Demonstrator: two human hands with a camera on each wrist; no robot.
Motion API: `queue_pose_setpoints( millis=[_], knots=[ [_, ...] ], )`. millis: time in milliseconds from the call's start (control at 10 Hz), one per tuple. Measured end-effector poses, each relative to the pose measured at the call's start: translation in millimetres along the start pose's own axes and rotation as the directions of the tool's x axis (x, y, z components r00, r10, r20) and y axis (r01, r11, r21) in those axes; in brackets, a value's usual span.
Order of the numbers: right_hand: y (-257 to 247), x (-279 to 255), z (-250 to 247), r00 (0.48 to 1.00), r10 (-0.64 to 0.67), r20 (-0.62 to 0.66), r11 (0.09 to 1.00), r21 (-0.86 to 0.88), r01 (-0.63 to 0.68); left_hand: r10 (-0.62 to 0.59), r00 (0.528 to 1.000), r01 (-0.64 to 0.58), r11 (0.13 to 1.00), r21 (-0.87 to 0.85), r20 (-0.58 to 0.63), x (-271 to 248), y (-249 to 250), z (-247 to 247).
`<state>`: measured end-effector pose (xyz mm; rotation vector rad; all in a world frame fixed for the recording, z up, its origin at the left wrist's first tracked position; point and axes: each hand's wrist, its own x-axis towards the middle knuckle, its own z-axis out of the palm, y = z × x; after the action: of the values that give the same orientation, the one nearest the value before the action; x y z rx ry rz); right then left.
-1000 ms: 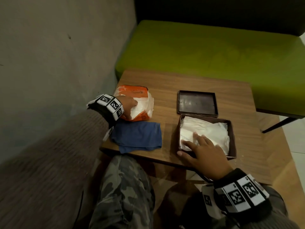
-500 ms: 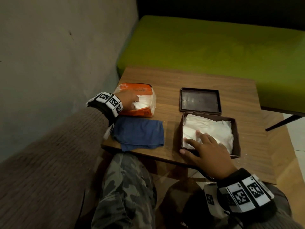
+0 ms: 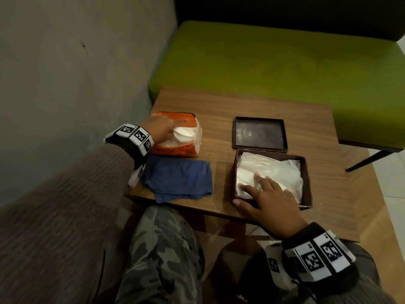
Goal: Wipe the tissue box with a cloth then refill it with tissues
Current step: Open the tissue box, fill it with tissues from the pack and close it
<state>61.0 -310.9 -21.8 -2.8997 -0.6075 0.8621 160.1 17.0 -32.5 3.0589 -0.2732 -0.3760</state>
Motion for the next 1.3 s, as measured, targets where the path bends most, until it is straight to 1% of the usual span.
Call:
queue_pose_setpoints(
  millis=[100,200,300,400,500,600,700,800,900,1000,1100,1200,1300],
  knots=[
    [1,0,1,1.0,0.001,-0.003,1.0,-0.003,-0.001,0.034,0.989,-0.026,0.998,0.054,-0.145,-2,1,-9],
    [1,0,1,1.0,0.001,-0.012,1.0,-0.005,-0.001,0.049,0.974,-0.024,0.993,0.113,-0.223,-7,4,-25],
    [1,0,3,1.0,-0.005,-0.017,1.0,-0.003,0.005,0.019,0.966,0.005,0.996,0.094,-0.259,-11,6,-43],
    [1,0,3,1.0,-0.004,-0.016,1.0,0.0,0.004,0.011,0.973,0.014,0.994,0.107,-0.23,-17,6,-58],
    [1,-1,3,1.0,-0.004,-0.023,1.0,0.001,0.004,-0.022,0.992,0.034,0.995,0.094,-0.125,-17,6,-63],
    [1,-1,3,1.0,-0.003,-0.028,1.0,0.001,0.003,-0.054,0.998,0.056,0.997,0.05,-0.035,-17,9,-59],
    [1,0,3,1.0,-0.002,-0.019,1.0,-0.004,0.002,-0.116,0.991,0.11,0.99,-0.085,-0.07,-17,10,-59],
    [3,2,4,1.0,-0.008,-0.025,1.0,-0.006,0.008,-0.316,0.921,0.208,0.892,-0.401,-0.226,-28,10,-72],
    [4,1,4,1.0,-0.007,-0.029,1.0,0.006,0.007,-0.556,0.801,0.106,0.499,-0.86,-0.224,-49,23,-82],
    [1,-2,1,0.989,0.019,-0.149,0.99,0.141,0.002,-0.588,0.809,-0.069,-0.094,-0.993,-0.001,-80,55,-72],
    [-6,-12,-5,0.871,-0.037,-0.49,0.939,0.281,0.198,-0.487,0.865,-0.084,-0.384,-0.92,0.124,-109,84,-36],
    [-20,-26,-15,0.821,0.015,-0.571,0.689,0.6,0.405,-0.404,0.896,-0.037,-0.476,-0.879,0.181,-126,124,-14],
    [-37,-34,-26,0.947,0.001,-0.32,0.315,0.899,0.304,-0.246,0.945,0.088,-0.442,-0.892,0.215,-133,167,-4]
  ],
)
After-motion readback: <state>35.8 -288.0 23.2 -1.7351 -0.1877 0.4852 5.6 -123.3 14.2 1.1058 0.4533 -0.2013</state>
